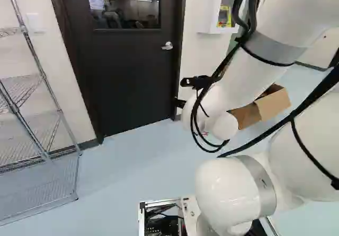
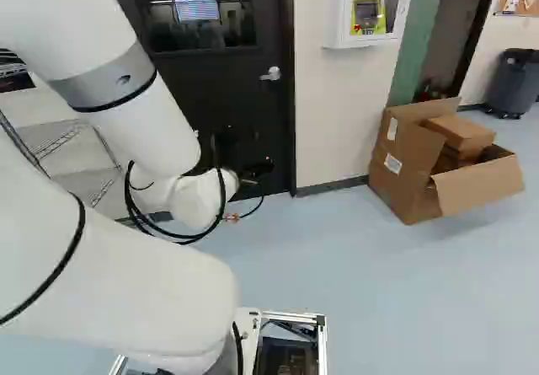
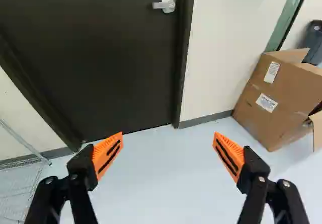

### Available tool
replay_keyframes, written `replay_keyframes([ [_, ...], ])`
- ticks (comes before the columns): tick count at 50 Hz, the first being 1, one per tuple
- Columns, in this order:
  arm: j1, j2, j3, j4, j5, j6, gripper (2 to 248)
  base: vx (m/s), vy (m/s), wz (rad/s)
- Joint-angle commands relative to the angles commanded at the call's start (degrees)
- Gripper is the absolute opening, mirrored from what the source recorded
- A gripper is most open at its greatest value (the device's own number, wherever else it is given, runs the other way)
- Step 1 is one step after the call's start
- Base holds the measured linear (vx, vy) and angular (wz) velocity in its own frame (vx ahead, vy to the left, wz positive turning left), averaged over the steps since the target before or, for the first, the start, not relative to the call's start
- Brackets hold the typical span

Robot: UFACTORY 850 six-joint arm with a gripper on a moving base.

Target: Open the door and move inside

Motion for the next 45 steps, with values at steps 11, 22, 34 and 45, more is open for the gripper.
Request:
replay_keyframes([
  [11, 0.0, 0.0, 0.0, 0.0, 0.0, 0.0, 247, 0.0, 0.0, 0.0],
  [22, 0.0, 0.0, 0.0, 0.0, 0.0, 0.0, 247, 0.0, 0.0, 0.0],
  [34, 0.0, 0.0, 0.0, 0.0, 0.0, 0.0, 247, 0.0, 0.0, 0.0],
  [45, 0.0, 0.0, 0.0, 0.0, 0.0, 0.0, 247, 0.004, 0.001, 0.0],
])
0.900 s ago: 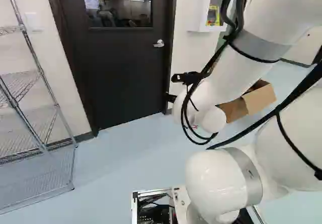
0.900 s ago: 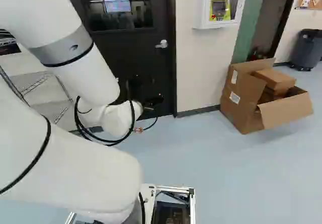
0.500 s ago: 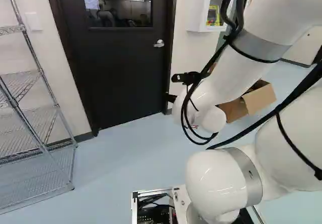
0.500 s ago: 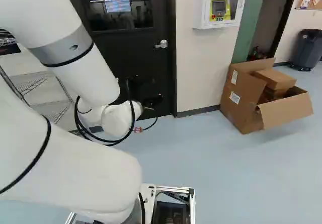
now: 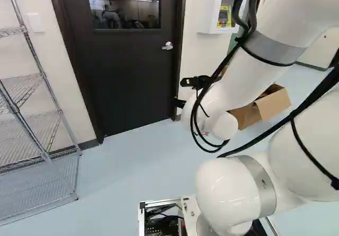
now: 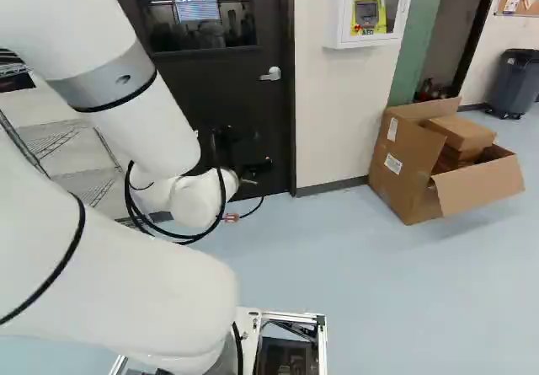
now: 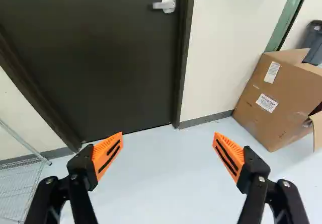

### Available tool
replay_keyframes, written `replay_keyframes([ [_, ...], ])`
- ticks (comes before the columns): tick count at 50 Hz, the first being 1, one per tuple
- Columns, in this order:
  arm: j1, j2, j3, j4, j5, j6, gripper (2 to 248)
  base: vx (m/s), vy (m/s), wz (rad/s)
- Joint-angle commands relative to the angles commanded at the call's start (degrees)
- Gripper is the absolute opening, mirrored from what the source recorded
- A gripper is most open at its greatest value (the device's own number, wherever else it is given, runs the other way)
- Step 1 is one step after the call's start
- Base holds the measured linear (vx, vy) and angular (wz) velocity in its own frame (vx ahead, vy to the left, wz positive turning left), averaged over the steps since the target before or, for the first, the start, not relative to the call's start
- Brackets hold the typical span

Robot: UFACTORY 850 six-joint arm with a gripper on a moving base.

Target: Open the door and move inside

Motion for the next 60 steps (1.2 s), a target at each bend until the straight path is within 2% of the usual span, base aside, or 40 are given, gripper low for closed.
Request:
replay_keyframes([
  [16, 0.0, 0.0, 0.0, 0.0, 0.0, 0.0, 247, 0.051, 0.004, 0.001],
  [43, 0.0, 0.0, 0.0, 0.0, 0.0, 0.0, 247, 0.125, 0.055, 0.257],
  [60, 0.0, 0.0, 0.0, 0.0, 0.0, 0.0, 247, 0.164, 0.032, 0.101],
])
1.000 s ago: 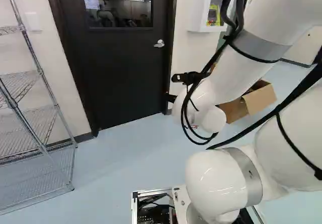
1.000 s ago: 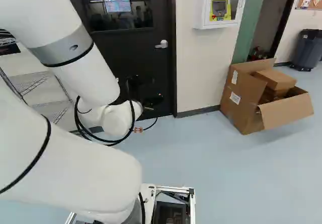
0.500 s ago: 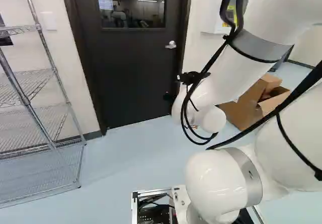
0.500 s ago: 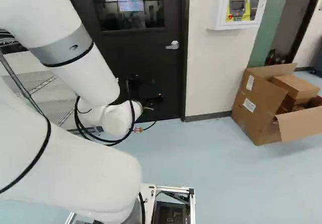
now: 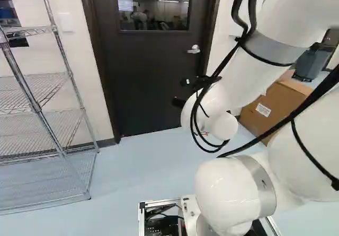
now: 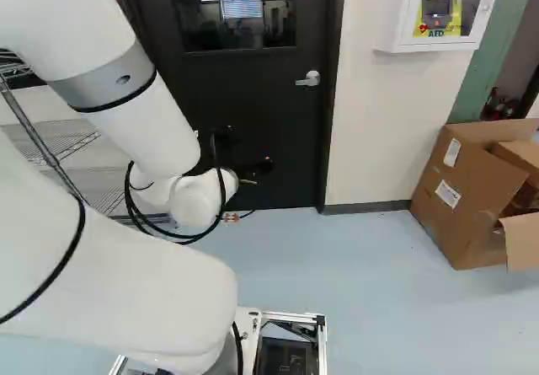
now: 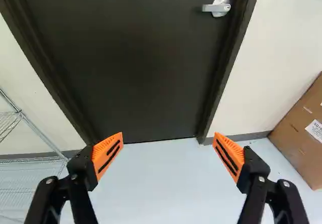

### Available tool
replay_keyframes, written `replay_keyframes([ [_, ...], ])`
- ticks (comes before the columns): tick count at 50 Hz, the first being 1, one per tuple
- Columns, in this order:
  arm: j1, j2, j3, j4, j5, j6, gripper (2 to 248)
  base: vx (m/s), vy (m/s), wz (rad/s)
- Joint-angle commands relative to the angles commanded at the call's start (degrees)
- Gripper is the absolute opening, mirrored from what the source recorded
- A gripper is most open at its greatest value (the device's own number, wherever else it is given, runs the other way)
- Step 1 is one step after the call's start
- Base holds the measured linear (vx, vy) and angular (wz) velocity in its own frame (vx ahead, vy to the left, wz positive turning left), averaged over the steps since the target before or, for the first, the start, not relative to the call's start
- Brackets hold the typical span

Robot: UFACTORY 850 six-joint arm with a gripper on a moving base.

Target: Open the door and move inside

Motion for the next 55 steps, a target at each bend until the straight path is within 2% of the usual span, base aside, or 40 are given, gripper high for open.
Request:
replay_keyframes([
  [32, 0.0, 0.0, 0.0, 0.0, 0.0, 0.0, 247, 0.226, 0.041, -0.006],
  [55, 0.0, 0.0, 0.0, 0.0, 0.0, 0.0, 247, 0.195, 0.006, -0.009],
])
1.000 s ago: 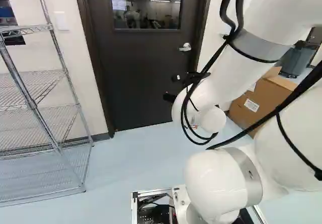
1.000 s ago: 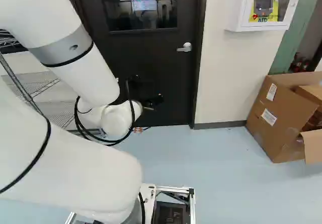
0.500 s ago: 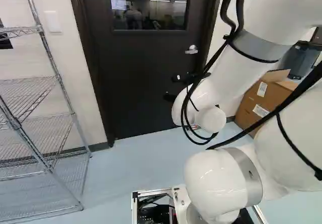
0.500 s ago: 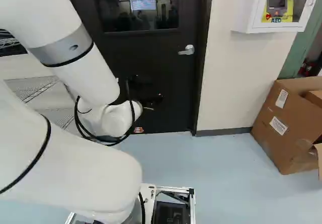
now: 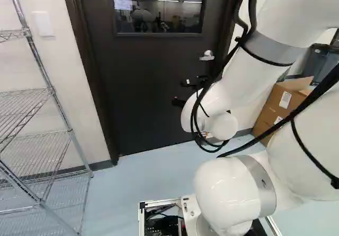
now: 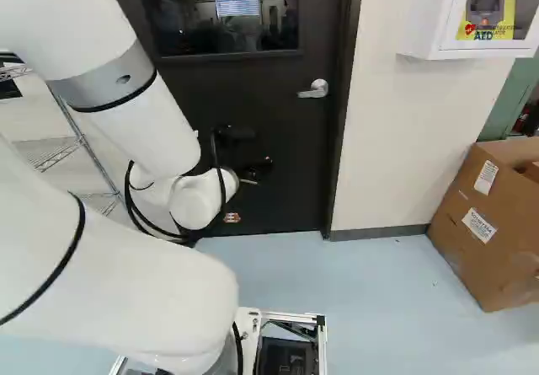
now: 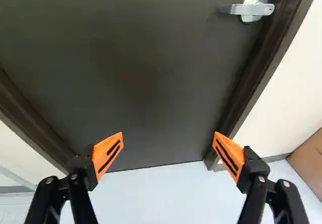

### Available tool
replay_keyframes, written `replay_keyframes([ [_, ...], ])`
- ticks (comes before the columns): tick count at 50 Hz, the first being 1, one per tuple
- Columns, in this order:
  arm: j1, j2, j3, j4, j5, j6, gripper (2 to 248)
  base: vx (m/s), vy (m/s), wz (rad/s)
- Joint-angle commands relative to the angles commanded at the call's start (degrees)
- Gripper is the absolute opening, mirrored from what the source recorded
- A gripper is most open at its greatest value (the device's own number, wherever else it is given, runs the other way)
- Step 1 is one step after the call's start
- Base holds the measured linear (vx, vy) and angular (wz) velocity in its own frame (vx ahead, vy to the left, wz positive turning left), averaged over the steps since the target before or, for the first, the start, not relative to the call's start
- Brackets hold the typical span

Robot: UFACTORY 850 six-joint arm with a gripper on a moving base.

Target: Open the door and move inside

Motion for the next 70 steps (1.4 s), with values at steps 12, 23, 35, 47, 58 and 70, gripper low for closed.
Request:
replay_keyframes([
  [12, 0.0, 0.0, 0.0, 0.0, 0.0, 0.0, 247, 0.164, 0.003, -0.017],
  [23, 0.0, 0.0, 0.0, 0.0, 0.0, 0.0, 247, 0.096, 0.003, -0.01],
  [35, 0.0, 0.0, 0.0, 0.0, 0.0, 0.0, 247, 0.062, 0.003, -0.007],
  [47, 0.0, -0.6, -0.5, 0.0, 0.0, 0.0, 247, 0.054, 0.004, -0.005],
  [58, 0.0, -1.4, -1.3, 0.0, 0.0, 0.0, 247, 0.002, 0.0, -0.001],
  [70, -0.1, -1.2, -2.4, 0.0, 0.0, 0.0, 247, 0.0, 0.0, 0.0],
])
